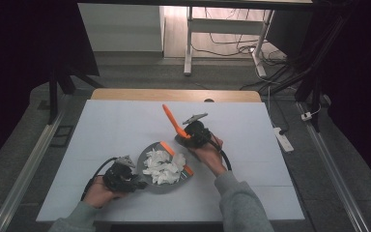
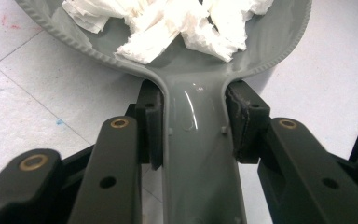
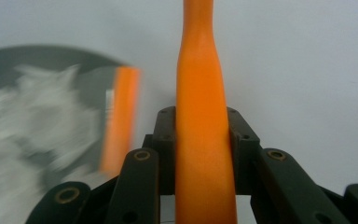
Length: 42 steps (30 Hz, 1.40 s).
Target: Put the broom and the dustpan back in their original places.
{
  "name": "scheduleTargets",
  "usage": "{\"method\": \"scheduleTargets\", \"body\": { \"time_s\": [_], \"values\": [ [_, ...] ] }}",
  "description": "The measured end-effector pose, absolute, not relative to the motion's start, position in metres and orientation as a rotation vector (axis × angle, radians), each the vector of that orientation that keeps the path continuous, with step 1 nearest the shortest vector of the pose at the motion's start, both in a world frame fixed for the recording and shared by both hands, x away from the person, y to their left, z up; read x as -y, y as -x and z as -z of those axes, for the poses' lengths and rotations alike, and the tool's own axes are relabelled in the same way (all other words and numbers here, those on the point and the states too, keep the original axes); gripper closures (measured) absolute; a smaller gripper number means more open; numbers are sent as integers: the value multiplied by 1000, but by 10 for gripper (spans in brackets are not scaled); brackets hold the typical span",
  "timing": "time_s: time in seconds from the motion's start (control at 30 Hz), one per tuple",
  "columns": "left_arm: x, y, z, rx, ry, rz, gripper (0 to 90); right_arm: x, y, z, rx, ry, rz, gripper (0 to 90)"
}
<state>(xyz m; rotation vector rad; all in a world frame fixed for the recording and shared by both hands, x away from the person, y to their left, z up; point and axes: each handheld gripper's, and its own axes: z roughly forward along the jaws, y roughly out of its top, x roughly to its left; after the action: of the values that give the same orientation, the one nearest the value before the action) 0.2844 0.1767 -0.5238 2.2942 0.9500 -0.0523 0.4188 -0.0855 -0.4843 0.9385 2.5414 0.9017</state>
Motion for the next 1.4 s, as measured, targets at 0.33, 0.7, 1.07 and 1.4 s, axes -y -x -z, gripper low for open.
{"method": "scheduleTargets", "body": {
  "time_s": [0.33,0.7,1.07,1.4],
  "values": [
    [-176,-284,524,-954,-2293,56,619,84,-387,448,-2520,-823,-1102,704],
    [-176,-284,525,-950,-2298,58,619,82,-430,487,-2505,-984,-958,705],
    [-175,-283,525,-960,-2291,51,619,46,-364,469,-2623,-725,-1090,705],
    [-176,-279,524,-936,-2279,14,619,67,-358,443,-2488,-752,-1204,704]
  ]
}}
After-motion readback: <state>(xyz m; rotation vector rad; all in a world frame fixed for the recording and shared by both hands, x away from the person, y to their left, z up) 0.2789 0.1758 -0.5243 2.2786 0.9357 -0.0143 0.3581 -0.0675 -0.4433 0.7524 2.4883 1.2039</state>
